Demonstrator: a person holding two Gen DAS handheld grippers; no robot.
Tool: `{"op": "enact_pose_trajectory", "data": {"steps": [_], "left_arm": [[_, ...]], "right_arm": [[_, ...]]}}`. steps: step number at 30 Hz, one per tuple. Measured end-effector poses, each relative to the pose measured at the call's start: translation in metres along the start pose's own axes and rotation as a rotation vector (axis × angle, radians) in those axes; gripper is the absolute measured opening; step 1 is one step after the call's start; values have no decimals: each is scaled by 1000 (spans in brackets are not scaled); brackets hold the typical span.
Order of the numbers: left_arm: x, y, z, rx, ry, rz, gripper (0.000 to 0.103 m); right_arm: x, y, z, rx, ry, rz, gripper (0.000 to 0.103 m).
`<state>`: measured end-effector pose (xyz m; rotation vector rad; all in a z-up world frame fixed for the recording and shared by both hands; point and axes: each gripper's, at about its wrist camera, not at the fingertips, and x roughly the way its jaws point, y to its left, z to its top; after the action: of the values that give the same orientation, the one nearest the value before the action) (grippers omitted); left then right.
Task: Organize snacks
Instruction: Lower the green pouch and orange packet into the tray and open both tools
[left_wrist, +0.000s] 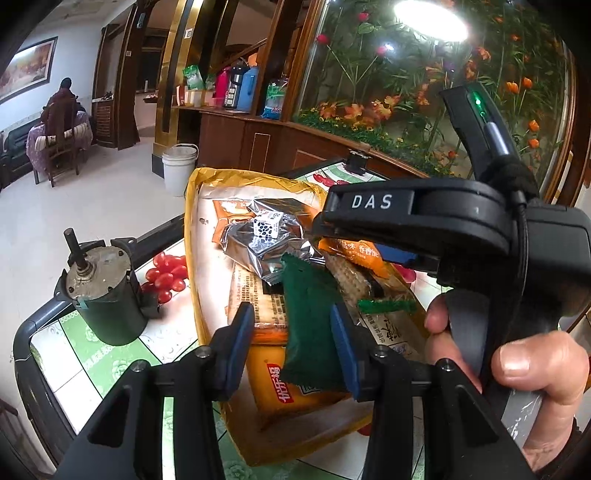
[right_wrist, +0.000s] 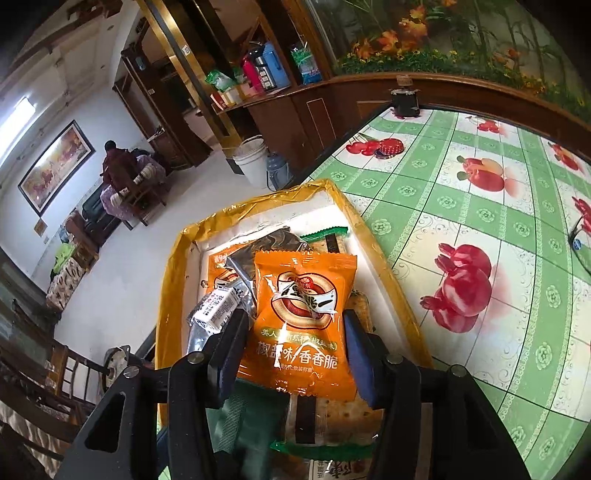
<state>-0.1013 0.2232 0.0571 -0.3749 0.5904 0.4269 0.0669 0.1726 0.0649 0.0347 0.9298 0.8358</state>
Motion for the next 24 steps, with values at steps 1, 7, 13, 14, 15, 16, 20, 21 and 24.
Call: {"op": "enact_pose_trajectory", "data": {"steps": [1,7,13,14,15,16,20,21,24], "left_arm": [[0,0,0,0,1,1,41],[0,-1,1,-4,0,3,50],[-5,-2,0,-5,-6,7,59],[-6,-2,0,-6,-7,7,60],[-8,-2,1,-6,-10,8,60],[-10,-3,1,-3,-14,9,61],[-18,-5,2,9,-34,17,63],[-20,-6,2,12,-39,19,63],[-25,-10,2,21,-49,22,65]], "right_arm": [[0,1,-1,-7,-2,-2,58],[-6,2,0,-11,-3,-3,59],[-19,1,4,5,-26,16,59],[-21,0,5,8,-27,19,59],[-22,0,5,11,-25,24,59],[-23,-1,5,15,-25,29,59],[-30,-1,7,30,-32,46,59],[-33,-1,7,29,-35,48,59],[-39,-1,7,28,-45,50,59]]}}
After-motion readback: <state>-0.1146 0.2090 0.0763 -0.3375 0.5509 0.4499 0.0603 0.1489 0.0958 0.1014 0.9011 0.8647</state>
